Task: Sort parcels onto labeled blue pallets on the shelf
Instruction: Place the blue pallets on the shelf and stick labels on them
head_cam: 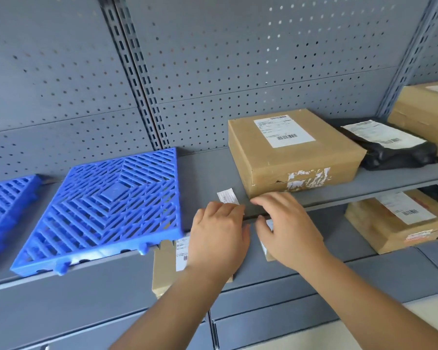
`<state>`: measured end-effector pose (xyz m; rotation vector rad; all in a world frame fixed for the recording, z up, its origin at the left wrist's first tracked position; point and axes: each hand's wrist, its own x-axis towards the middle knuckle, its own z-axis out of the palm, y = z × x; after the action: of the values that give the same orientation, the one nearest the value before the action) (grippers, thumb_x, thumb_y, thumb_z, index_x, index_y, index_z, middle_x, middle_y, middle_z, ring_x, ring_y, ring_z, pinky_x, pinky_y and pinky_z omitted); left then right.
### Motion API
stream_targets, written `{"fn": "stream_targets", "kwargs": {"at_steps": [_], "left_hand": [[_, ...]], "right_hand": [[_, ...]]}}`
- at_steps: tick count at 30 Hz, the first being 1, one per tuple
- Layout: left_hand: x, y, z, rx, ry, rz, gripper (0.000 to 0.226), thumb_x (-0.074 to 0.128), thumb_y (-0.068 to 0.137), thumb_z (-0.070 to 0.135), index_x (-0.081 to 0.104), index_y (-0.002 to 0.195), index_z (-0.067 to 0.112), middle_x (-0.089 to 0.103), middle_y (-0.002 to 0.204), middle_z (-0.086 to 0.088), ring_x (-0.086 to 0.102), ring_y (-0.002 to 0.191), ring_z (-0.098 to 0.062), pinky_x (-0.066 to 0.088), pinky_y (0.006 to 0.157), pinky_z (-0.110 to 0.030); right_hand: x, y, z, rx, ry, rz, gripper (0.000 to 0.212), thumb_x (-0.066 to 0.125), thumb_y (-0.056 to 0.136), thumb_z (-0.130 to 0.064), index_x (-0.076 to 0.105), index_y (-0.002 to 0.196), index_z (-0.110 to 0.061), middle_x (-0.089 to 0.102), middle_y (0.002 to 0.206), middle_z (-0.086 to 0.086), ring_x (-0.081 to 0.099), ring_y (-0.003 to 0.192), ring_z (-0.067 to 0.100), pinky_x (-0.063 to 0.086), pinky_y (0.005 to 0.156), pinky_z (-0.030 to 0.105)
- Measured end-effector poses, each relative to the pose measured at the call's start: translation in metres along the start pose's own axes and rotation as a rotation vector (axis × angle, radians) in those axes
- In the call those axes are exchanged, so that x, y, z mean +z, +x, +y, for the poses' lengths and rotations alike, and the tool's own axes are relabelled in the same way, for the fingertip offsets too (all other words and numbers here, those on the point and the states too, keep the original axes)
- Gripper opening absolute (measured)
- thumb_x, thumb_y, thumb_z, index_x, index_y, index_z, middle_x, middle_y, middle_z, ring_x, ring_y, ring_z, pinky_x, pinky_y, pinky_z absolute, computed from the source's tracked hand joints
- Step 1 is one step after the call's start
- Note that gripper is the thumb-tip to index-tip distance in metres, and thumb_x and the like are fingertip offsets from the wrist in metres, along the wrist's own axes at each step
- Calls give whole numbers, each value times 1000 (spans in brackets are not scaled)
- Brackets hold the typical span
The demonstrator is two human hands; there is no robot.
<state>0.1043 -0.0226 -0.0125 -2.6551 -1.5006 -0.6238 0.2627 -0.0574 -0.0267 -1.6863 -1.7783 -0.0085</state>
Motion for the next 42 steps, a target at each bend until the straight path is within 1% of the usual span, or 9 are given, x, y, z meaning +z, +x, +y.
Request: {"fn": "stream_targets", "kwargs": {"at_steps": [3, 10, 17, 21, 25, 28, 33, 37, 42], "left_hand": [[2, -5, 5, -40, -17, -6, 24, 74, 85, 29, 75, 107, 20, 75, 106, 7, 66, 100, -26, 48, 82, -39], [1, -15, -1, -66, -48, 45, 14, 73, 80, 7, 75, 92, 16, 72, 88, 1, 65, 84, -30, 51, 74, -40], [-9, -25, -12, -28, -84, 98, 11, 72, 85, 6, 76, 89, 15, 73, 80, -1, 65, 77, -31, 53, 73, -43], [-21, -32, -17, -29, -143, 191, 13, 80, 80, 4, 77, 85, 15, 71, 70, -1, 65, 68, -31, 55, 65, -40], [-34, -34, -31, -3, -182, 253, 10, 78, 83, 6, 77, 89, 14, 72, 73, -2, 67, 71, -29, 55, 68, -38], [-45, -35, -48, -17, -198, 292, 10, 77, 84, 6, 75, 86, 16, 69, 69, 1, 63, 69, -26, 53, 67, -34], [-66, -40, -92, -15, -202, 347, 9, 77, 85, 8, 76, 86, 16, 69, 67, 1, 63, 68, -25, 46, 67, -28], [-85, -46, -136, -8, -185, 376, 7, 71, 85, 14, 78, 87, 13, 74, 74, -1, 68, 74, -29, 55, 70, -35], [-103, -60, -187, -32, -125, 377, 8, 72, 85, 14, 78, 90, 14, 72, 73, -2, 65, 70, -29, 55, 69, -40]], "right_hand": [[2, 0, 6, -42, 14, -9, 36, 62, 82, -7, 71, 117, -9, 69, 110, 2, 58, 104, 26, 50, 92, 38], [6, 1, 9, -127, 38, -31, 37, 65, 78, -8, 70, 115, -10, 68, 107, 1, 57, 101, 25, 52, 87, 40], [9, 3, -3, -175, 68, -66, 35, 74, 78, -9, 73, 113, -12, 69, 108, 0, 60, 102, 27, 53, 85, 44], [16, 4, -12, -183, 74, -45, 28, 79, 79, -10, 75, 106, -12, 70, 105, 0, 62, 98, 30, 53, 82, 45], [22, 7, -23, -215, 77, -3, 13, 78, 83, -10, 75, 95, -13, 70, 98, 0, 60, 92, 29, 50, 78, 43], [26, 15, -38, -229, 54, 31, 7, 76, 85, -8, 72, 86, -13, 69, 94, -2, 59, 88, 29, 47, 75, 42], [33, 36, -73, -272, 66, 79, 7, 74, 88, -8, 72, 88, -15, 71, 84, -4, 60, 83, 29, 49, 74, 43], [49, 49, -108, -301, 72, 120, 5, 72, 89, -11, 73, 91, -15, 70, 84, -4, 60, 84, 28, 49, 73, 45], [75, 56, -155, -342, 98, 163, 5, 73, 87, -9, 74, 86, -14, 67, 76, -5, 58, 75, 26, 47, 68, 41]]}}
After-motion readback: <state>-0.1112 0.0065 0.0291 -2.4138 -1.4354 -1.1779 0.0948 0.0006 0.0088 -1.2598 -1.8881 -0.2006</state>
